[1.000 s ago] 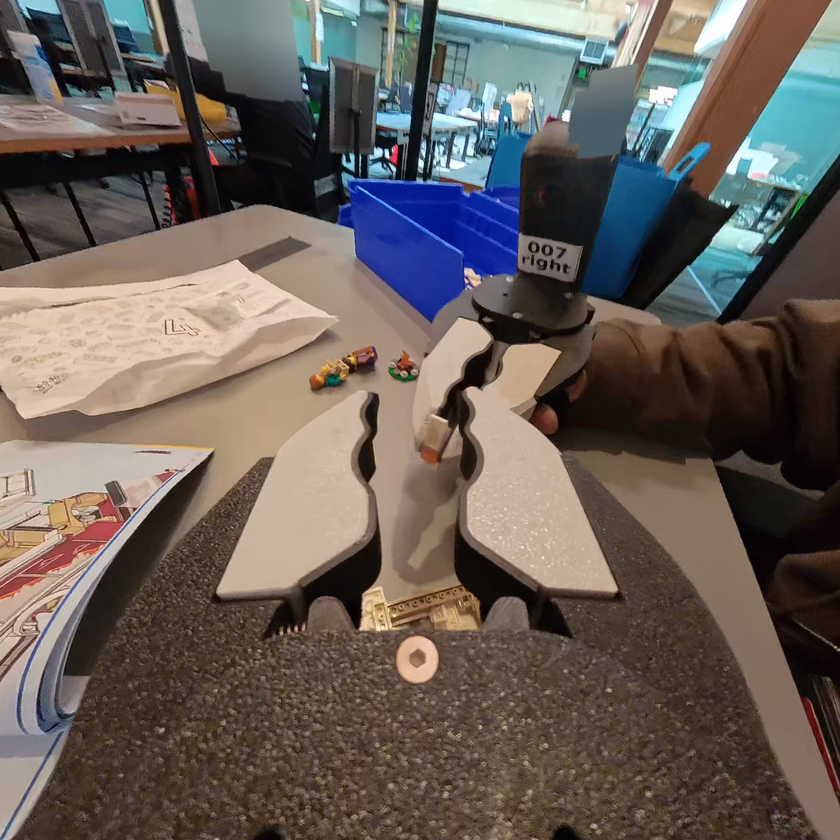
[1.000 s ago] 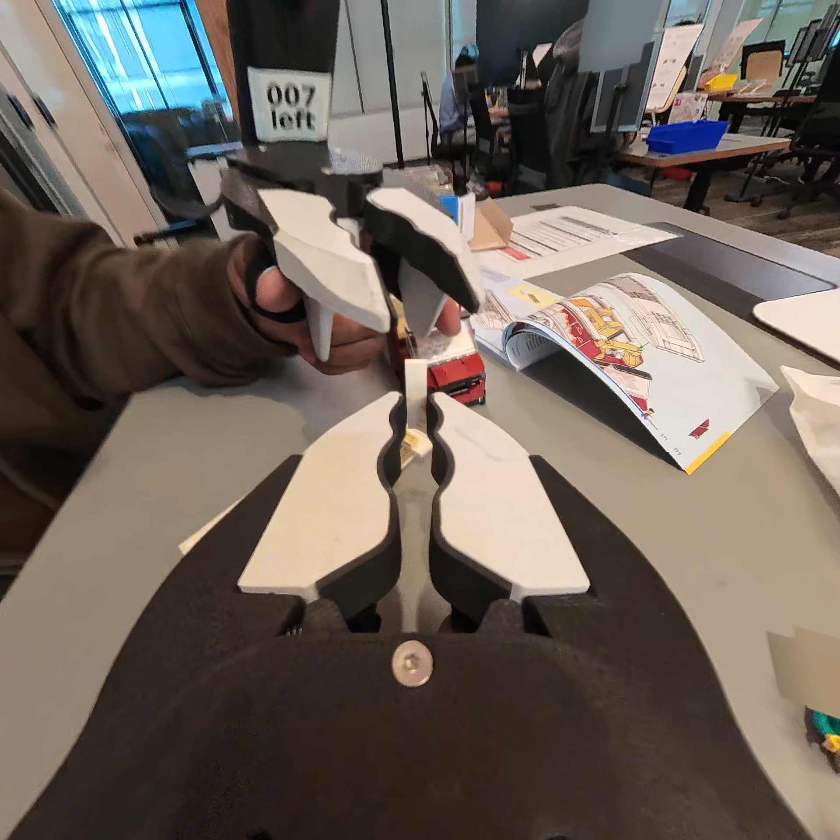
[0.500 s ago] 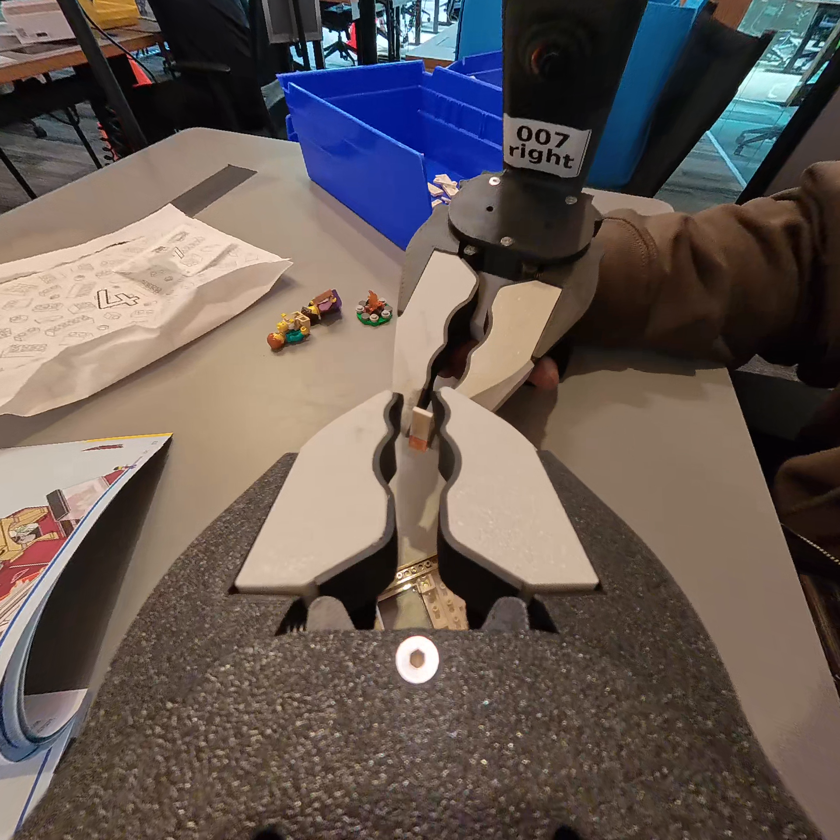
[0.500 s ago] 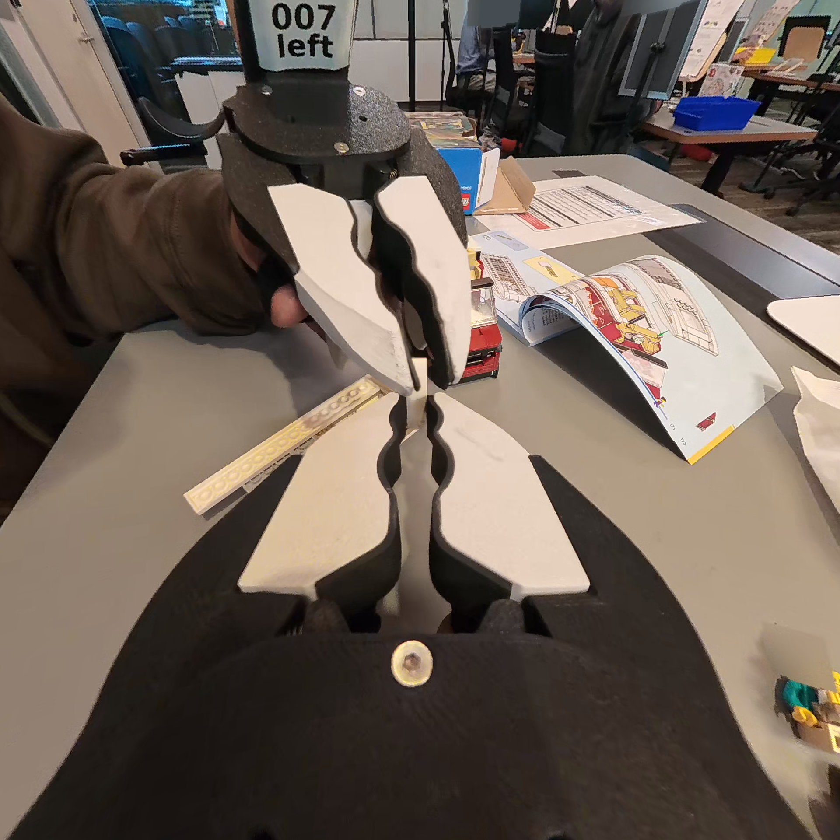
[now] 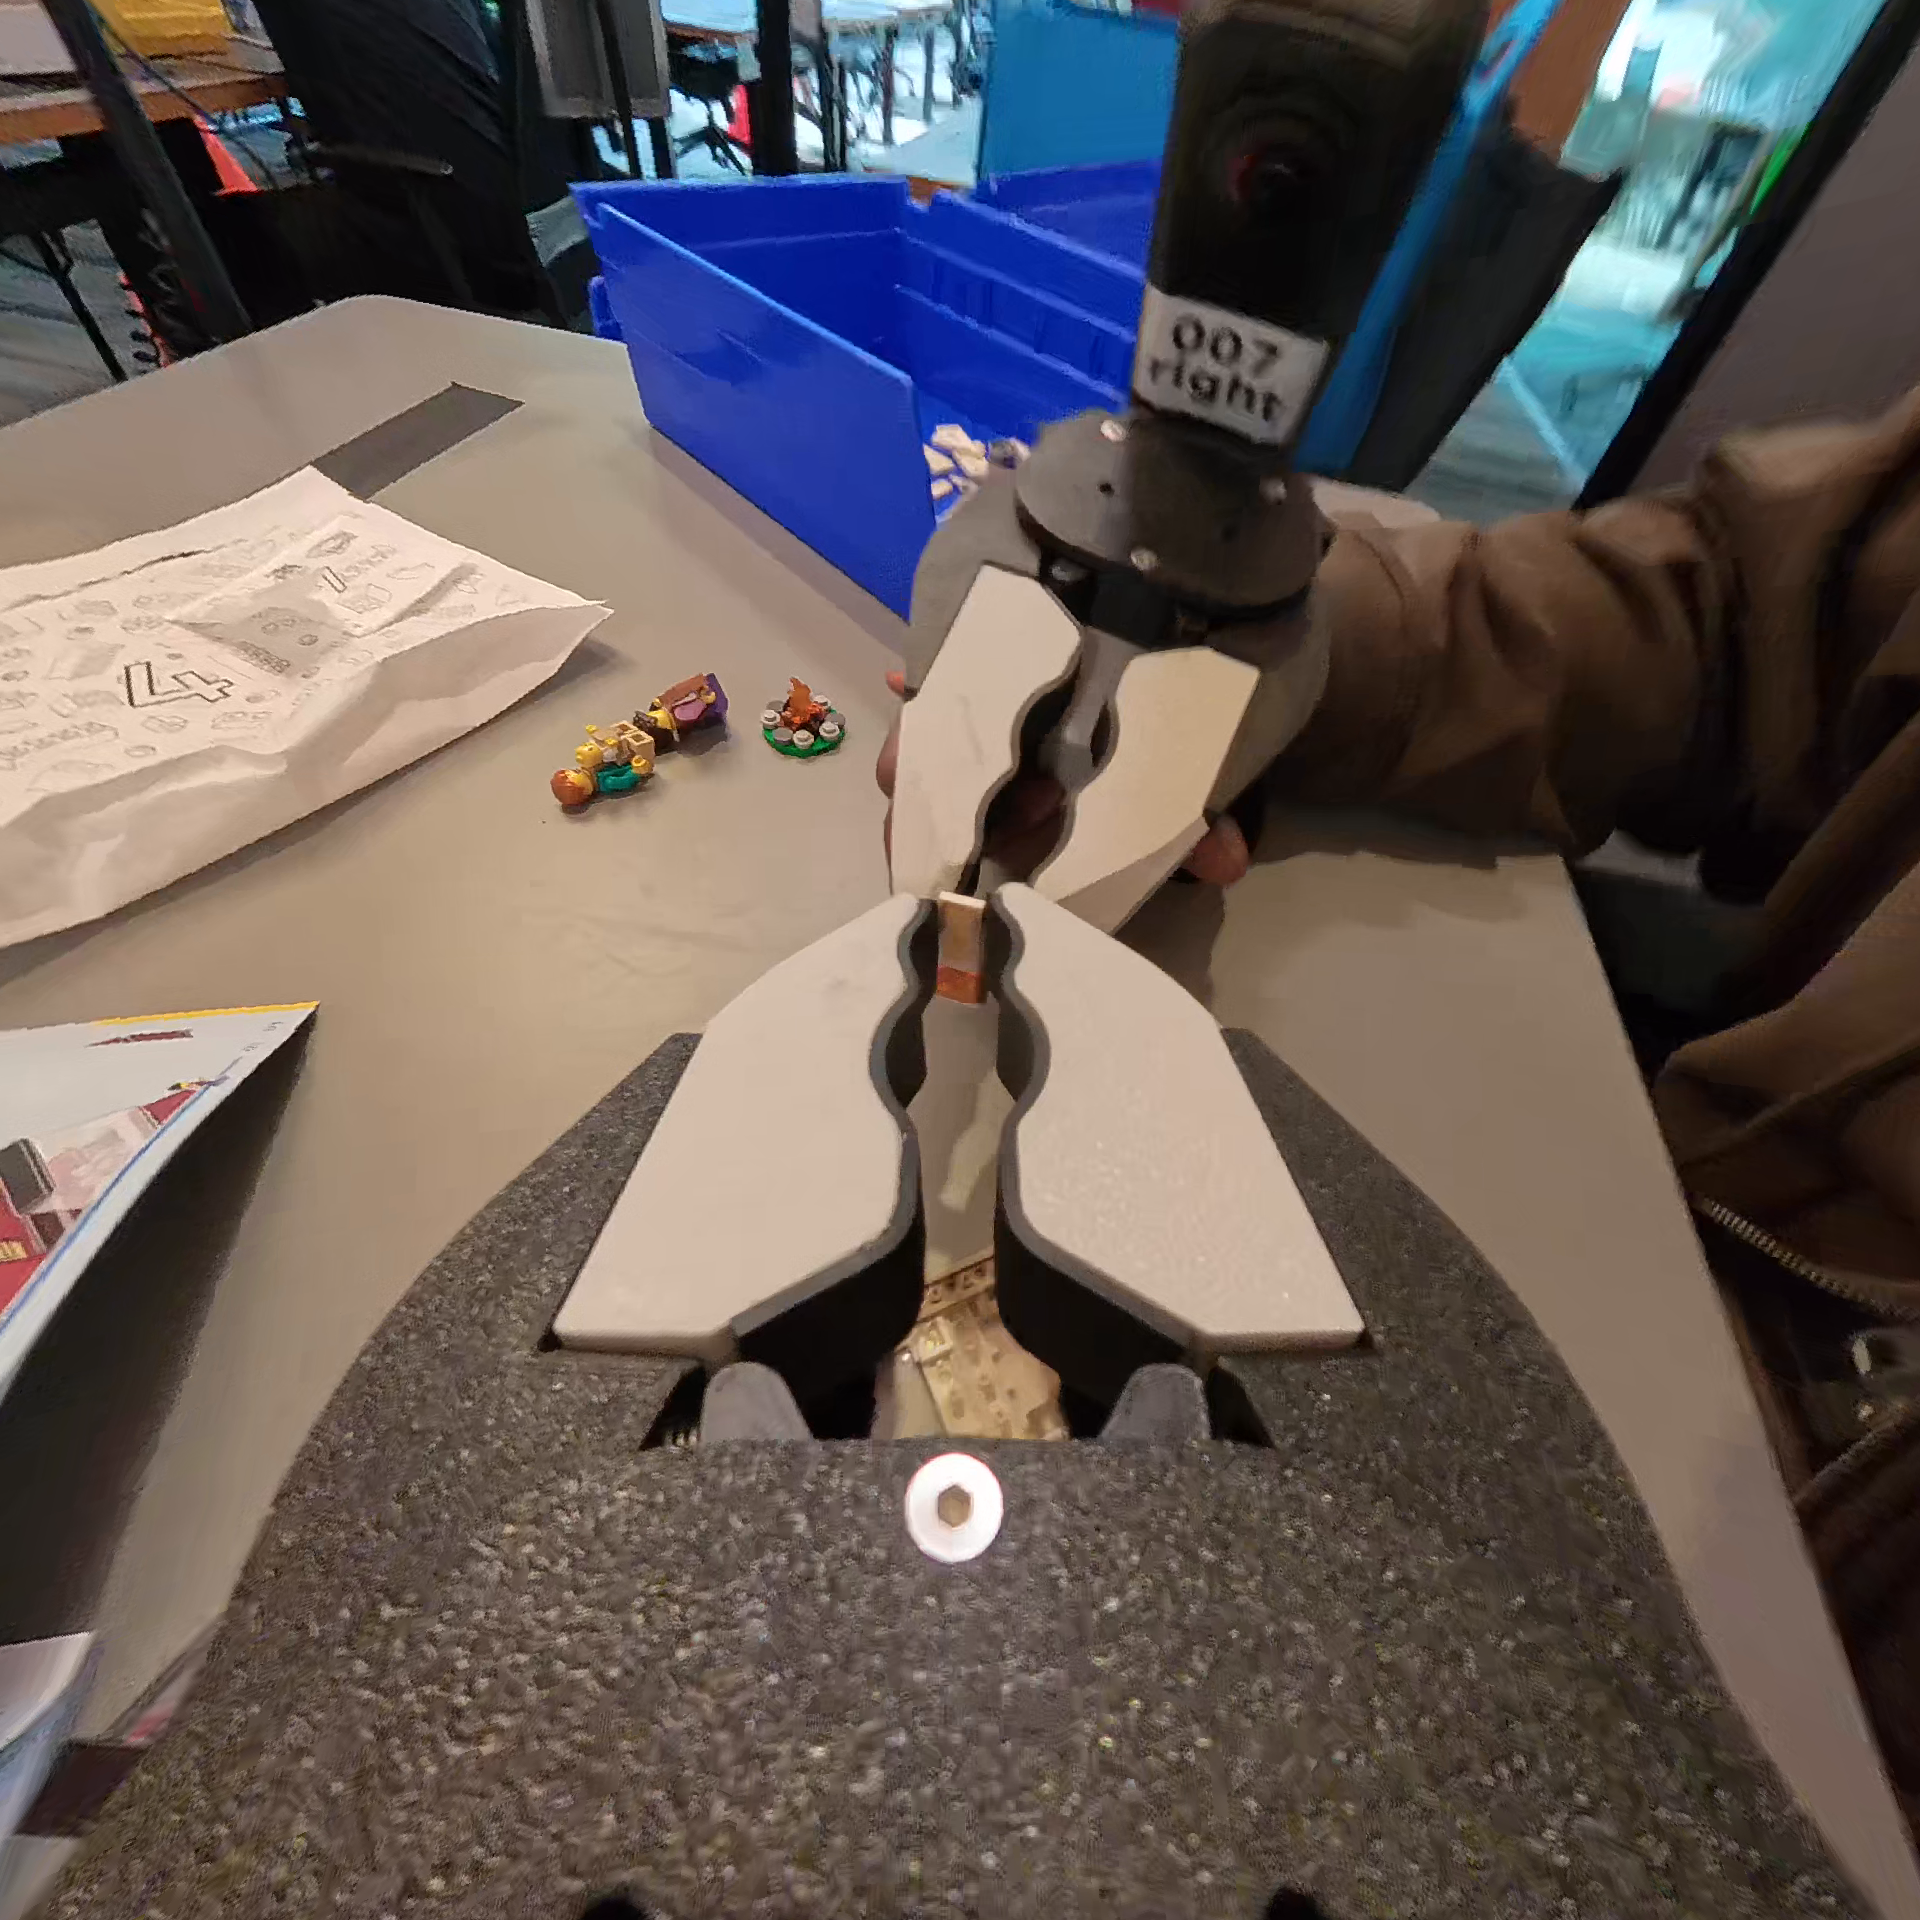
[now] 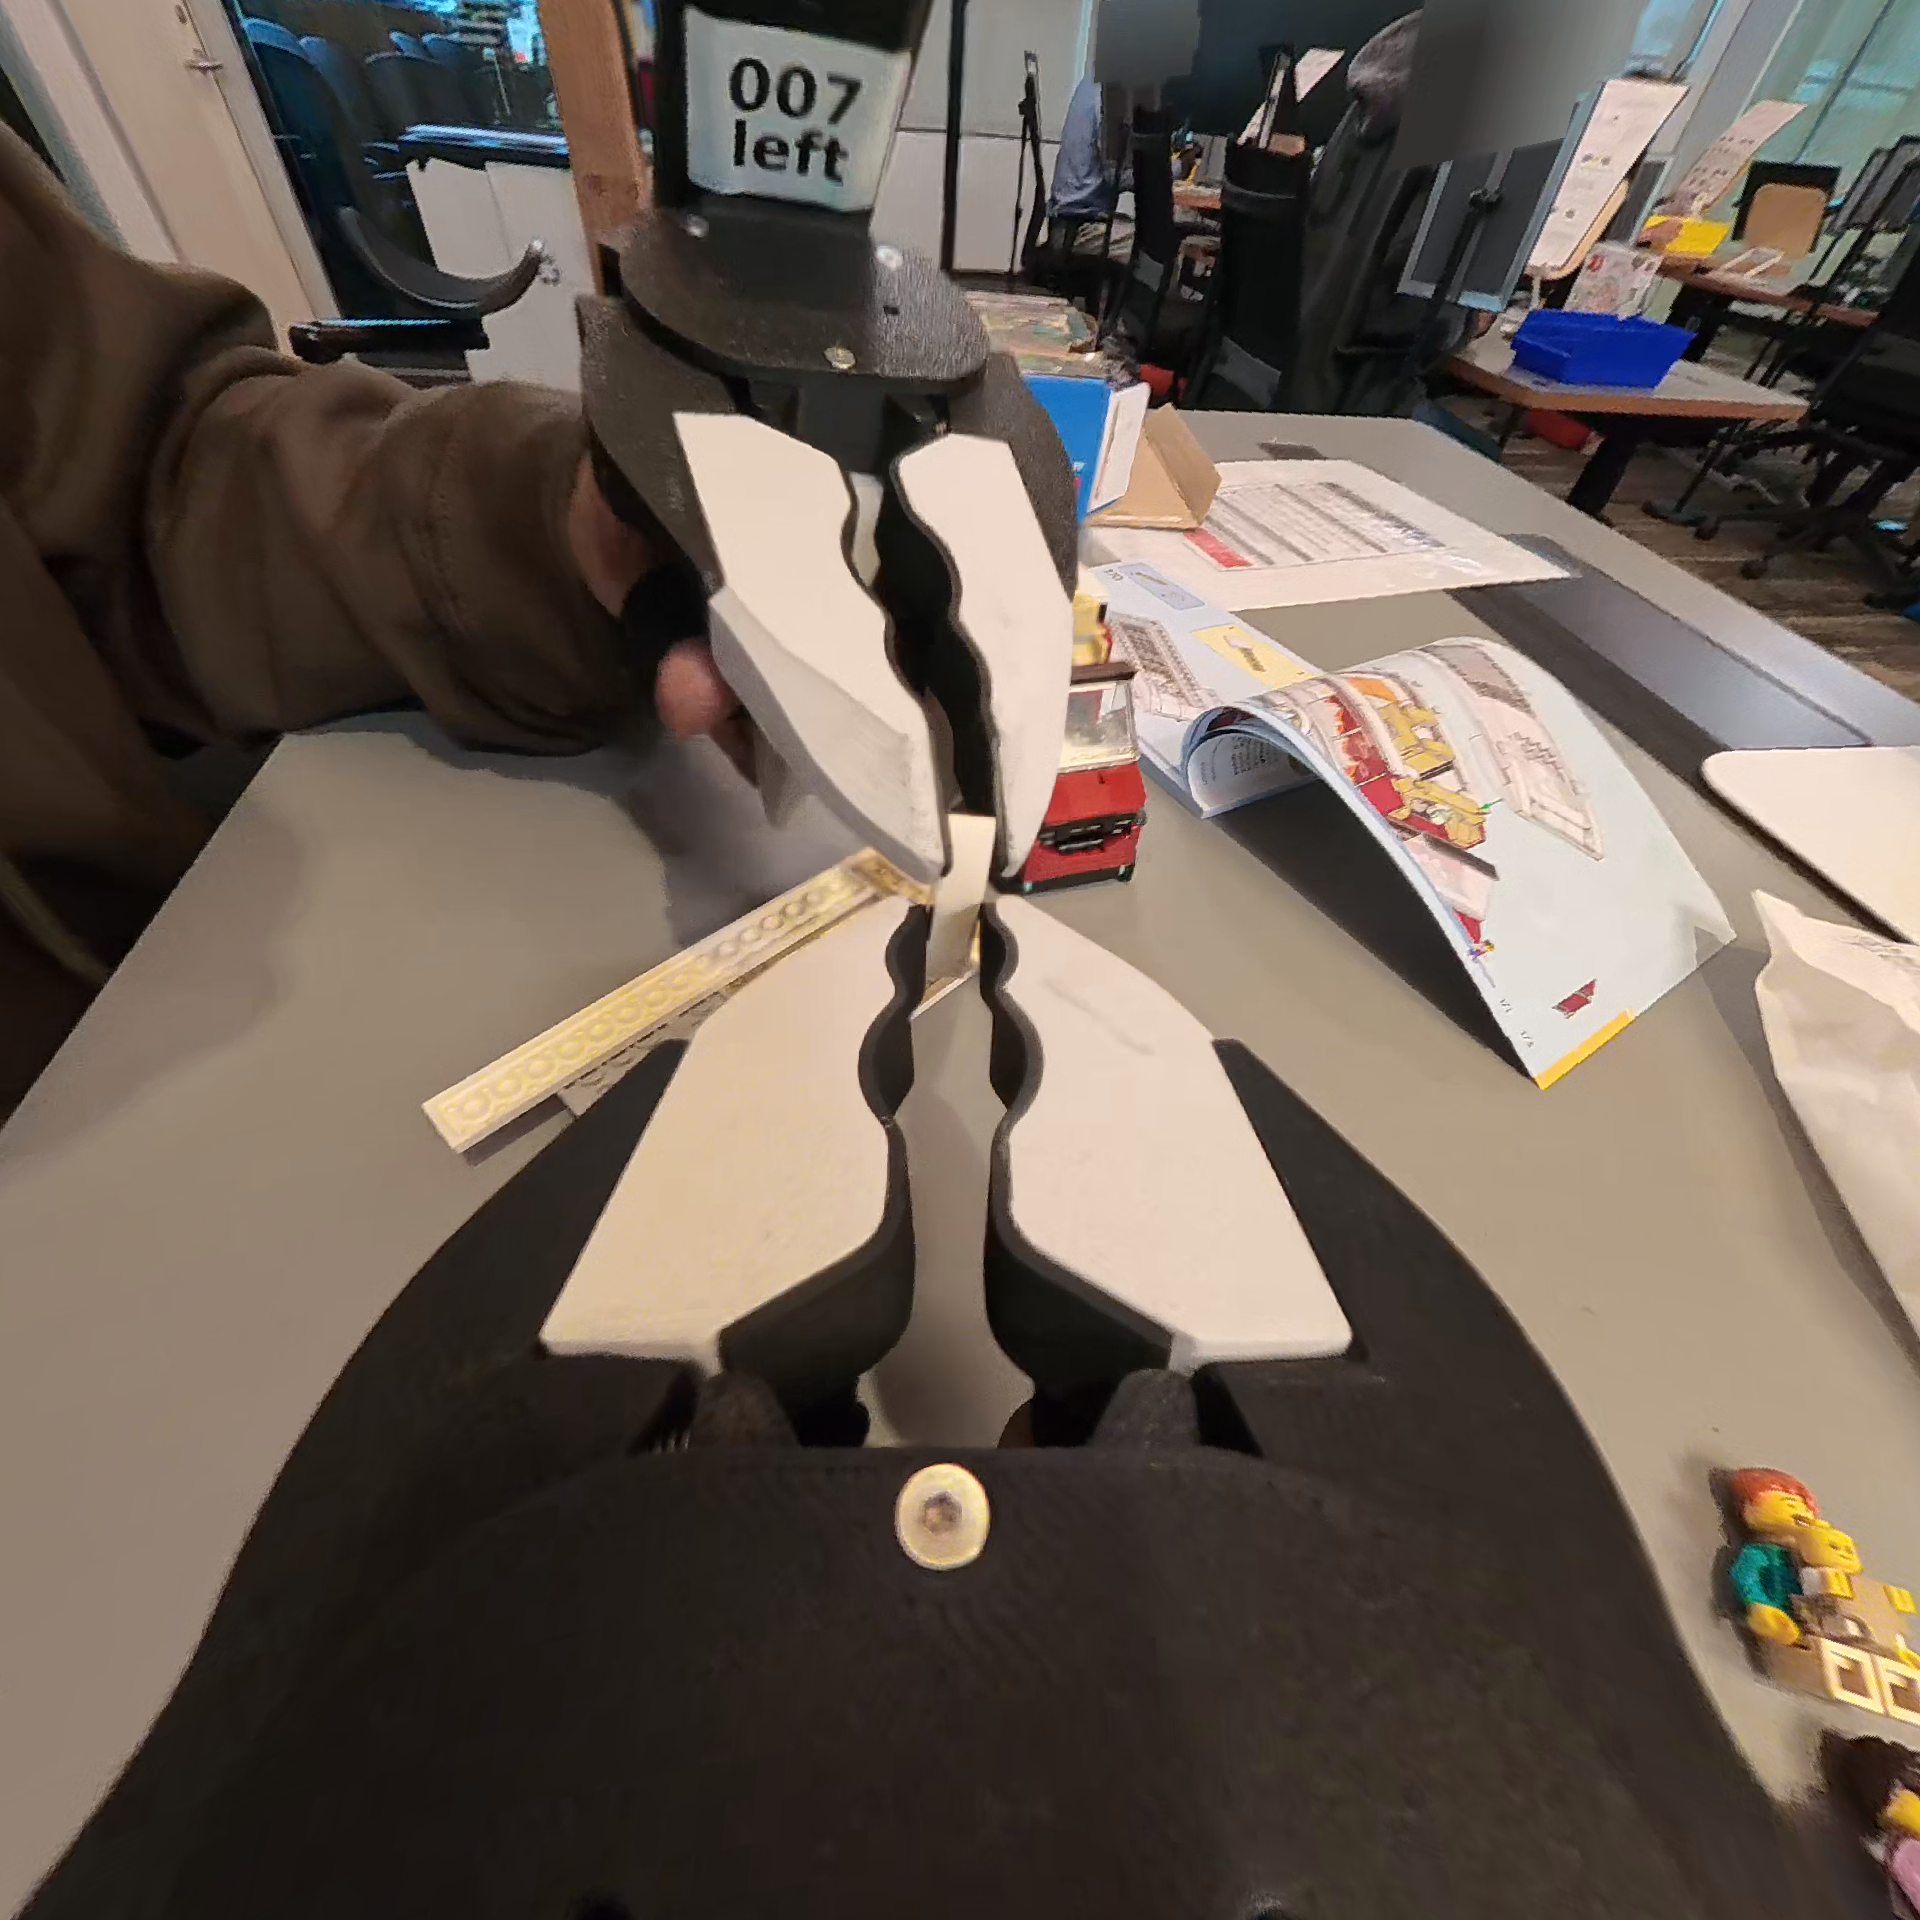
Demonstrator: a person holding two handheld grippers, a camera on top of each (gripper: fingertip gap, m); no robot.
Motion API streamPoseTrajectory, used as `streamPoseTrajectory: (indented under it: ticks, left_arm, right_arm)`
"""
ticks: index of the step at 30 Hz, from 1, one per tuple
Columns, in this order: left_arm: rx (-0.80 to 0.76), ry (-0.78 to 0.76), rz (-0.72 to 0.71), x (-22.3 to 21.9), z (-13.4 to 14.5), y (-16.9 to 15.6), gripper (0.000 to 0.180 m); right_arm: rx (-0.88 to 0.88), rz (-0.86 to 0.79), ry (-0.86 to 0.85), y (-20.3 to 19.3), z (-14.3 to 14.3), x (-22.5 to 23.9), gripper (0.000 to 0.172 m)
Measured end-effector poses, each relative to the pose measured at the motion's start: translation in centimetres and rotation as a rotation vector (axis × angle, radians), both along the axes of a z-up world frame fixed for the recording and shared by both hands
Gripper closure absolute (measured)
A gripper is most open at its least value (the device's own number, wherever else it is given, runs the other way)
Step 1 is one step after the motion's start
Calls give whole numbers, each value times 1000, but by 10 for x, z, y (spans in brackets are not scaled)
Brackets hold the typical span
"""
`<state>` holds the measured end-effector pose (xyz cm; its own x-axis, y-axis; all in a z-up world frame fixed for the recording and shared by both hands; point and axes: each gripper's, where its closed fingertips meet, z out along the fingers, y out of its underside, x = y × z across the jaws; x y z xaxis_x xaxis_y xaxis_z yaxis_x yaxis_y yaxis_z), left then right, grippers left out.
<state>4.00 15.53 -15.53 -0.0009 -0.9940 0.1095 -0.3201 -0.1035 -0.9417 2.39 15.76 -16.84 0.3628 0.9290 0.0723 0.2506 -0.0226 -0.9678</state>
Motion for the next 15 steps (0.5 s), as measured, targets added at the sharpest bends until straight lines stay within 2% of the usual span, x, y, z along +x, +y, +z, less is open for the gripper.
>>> streamPoseTrajectory:
  ticks: [7, 10, 13, 15]
  left_arm:
    - [-330, -233, 167, -1, 24, 23, 172]
    - [-439, -287, 176, 0, 26, 24, 172]
    - [-542, -326, 174, 0, 26, 26, 172]
    - [-587, -339, 151, -1, 26, 25, 172]
  right_arm:
    - [253, -191, -23, 17, 16, 9, 143]
    - [349, -284, -60, 24, 21, 12, 148]
    - [402, -297, -94, 23, 21, 12, 162]
    - [422, -308, -90, 24, 24, 14, 164]
